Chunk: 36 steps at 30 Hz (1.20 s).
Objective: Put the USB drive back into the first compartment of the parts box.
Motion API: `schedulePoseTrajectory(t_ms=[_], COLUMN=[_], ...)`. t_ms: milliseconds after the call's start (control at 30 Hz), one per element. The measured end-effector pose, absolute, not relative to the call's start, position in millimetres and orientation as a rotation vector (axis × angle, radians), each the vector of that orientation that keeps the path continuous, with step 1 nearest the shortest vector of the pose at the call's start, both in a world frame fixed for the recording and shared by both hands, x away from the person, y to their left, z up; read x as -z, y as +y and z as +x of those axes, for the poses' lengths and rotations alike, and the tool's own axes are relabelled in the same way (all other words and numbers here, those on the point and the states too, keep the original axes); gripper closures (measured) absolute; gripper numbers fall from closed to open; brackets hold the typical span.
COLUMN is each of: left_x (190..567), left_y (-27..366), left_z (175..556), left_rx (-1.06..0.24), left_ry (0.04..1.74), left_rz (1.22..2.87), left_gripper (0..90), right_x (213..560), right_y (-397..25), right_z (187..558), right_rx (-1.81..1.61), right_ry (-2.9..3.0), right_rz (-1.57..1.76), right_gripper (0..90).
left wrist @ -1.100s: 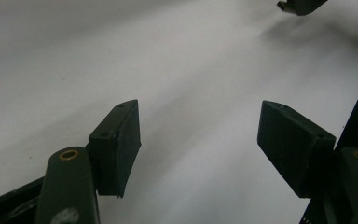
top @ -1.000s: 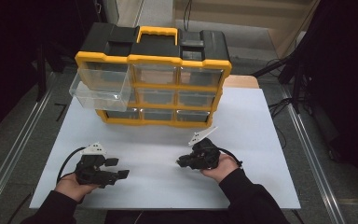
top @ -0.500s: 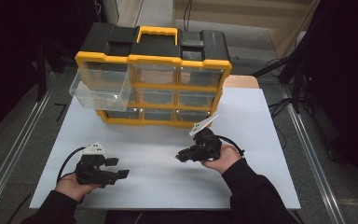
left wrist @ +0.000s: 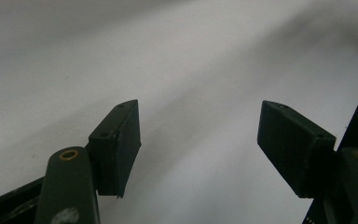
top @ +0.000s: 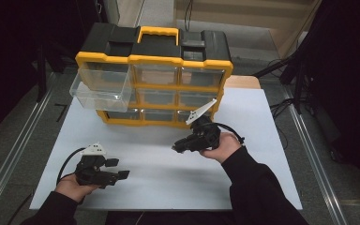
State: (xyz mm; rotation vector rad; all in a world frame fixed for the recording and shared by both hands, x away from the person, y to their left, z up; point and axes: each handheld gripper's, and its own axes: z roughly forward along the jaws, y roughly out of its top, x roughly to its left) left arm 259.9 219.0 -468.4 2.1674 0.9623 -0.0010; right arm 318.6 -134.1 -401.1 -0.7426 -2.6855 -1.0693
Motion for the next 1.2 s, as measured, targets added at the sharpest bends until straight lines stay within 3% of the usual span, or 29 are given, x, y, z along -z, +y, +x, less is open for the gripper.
schedulePoseTrajectory(t_ms=[1200], left_x=[468.9], left_y=[218.5], left_z=[259.9], left_rx=[0.005], left_ry=[0.960], left_rz=[2.163], left_gripper=[31.2], right_x=[310.0], right_y=[-119.1], right_z=[343.8], right_rx=[1.112], right_ry=[-2.730], right_rz=[-0.636], right_gripper=[76.5])
